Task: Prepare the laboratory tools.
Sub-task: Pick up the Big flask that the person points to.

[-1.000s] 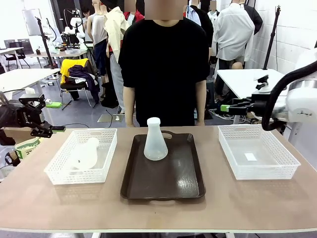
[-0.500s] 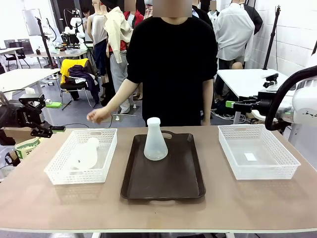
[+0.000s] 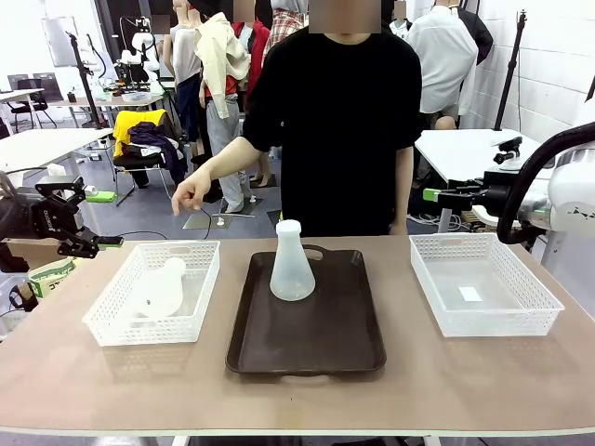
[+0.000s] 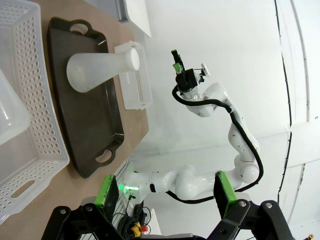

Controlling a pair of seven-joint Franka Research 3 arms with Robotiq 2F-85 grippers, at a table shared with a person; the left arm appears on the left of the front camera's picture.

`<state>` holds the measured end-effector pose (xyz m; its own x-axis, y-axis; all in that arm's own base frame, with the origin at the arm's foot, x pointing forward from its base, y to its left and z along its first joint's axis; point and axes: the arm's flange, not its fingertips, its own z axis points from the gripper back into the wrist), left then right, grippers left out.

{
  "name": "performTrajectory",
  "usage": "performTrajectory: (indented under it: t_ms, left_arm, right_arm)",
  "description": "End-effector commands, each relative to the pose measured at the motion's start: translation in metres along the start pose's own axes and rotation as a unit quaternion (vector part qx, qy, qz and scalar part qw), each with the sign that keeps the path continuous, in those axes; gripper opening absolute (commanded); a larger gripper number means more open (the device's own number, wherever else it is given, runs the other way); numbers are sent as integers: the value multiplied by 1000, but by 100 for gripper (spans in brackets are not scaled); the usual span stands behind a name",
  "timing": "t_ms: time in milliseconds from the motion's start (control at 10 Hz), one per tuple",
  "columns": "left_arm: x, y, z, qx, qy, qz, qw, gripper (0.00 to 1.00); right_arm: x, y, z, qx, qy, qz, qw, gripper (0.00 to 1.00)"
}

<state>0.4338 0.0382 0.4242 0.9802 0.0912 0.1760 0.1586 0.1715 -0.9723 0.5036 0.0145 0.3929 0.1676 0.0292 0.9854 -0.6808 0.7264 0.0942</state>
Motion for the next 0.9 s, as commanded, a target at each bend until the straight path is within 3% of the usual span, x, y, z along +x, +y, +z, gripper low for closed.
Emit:
performTrajectory:
  t_ms: [0,800]
  left_arm:
    - [0,-1,1,-3,-2,-1,1000,100]
    - [0,-1,1,-3,-2,-1,1000,100]
  right_arm:
    - [1,0,0,1,5,5,1000,100]
    - [1,0,0,1,5,5,1000,100]
